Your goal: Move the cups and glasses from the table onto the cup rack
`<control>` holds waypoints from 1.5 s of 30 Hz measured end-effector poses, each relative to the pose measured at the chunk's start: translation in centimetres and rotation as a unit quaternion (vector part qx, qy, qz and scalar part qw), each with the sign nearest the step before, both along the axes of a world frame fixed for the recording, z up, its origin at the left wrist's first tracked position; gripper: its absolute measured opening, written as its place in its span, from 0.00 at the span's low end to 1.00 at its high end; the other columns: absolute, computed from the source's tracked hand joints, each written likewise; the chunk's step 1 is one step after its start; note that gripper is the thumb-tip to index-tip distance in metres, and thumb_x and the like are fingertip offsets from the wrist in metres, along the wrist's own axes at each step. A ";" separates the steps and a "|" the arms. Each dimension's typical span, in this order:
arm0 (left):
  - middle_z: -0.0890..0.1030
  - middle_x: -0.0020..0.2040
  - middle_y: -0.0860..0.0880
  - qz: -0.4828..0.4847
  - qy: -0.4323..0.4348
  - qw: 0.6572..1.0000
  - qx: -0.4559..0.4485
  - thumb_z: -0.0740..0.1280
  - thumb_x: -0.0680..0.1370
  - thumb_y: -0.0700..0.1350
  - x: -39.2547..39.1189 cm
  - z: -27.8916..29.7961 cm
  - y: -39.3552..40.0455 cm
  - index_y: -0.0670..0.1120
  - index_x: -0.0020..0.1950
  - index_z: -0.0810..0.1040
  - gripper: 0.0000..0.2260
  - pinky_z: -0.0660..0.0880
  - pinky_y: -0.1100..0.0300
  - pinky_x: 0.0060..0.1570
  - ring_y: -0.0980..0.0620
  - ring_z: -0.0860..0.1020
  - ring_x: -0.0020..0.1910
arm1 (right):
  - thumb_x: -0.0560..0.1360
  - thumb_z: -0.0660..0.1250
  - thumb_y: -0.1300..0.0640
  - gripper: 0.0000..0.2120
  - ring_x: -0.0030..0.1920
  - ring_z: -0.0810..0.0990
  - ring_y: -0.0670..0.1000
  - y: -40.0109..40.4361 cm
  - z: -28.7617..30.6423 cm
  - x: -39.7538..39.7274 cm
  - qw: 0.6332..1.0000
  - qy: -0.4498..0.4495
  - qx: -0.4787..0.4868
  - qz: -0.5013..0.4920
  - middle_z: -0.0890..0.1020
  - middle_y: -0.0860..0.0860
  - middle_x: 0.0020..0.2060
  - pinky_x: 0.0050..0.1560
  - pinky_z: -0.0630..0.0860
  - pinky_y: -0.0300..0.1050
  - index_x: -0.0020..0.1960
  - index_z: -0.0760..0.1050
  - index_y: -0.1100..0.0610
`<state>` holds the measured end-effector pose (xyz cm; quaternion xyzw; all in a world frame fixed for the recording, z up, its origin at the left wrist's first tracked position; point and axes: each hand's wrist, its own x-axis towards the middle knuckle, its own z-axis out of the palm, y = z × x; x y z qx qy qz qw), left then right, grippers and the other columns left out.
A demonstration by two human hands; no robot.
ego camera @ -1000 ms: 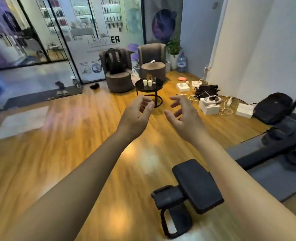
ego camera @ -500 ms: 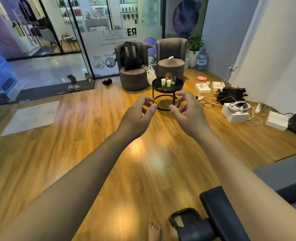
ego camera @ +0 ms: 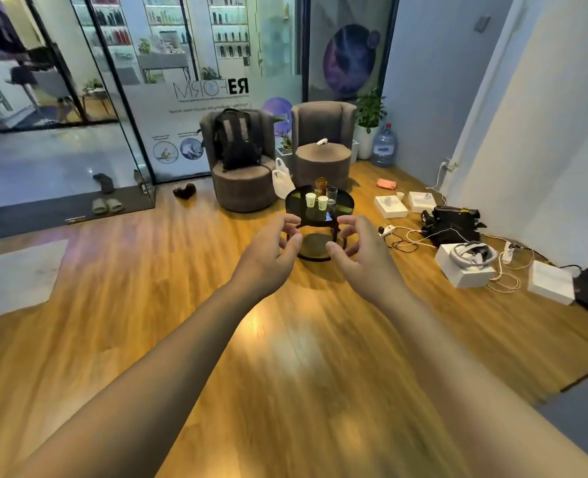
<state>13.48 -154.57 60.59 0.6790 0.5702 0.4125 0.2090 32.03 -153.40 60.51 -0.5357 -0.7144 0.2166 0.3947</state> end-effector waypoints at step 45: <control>0.73 0.63 0.57 -0.024 0.008 0.962 -0.273 0.71 0.79 0.46 -1.3 -21.5 95.4 0.55 0.70 0.68 0.22 0.79 0.51 0.59 0.54 0.76 0.60 | 0.78 0.69 0.48 0.25 0.48 0.77 0.46 92.7 -16.9 0.0 0.971 -0.066 -0.220 -0.061 0.72 0.46 0.60 0.47 0.79 0.44 0.71 0.65 0.47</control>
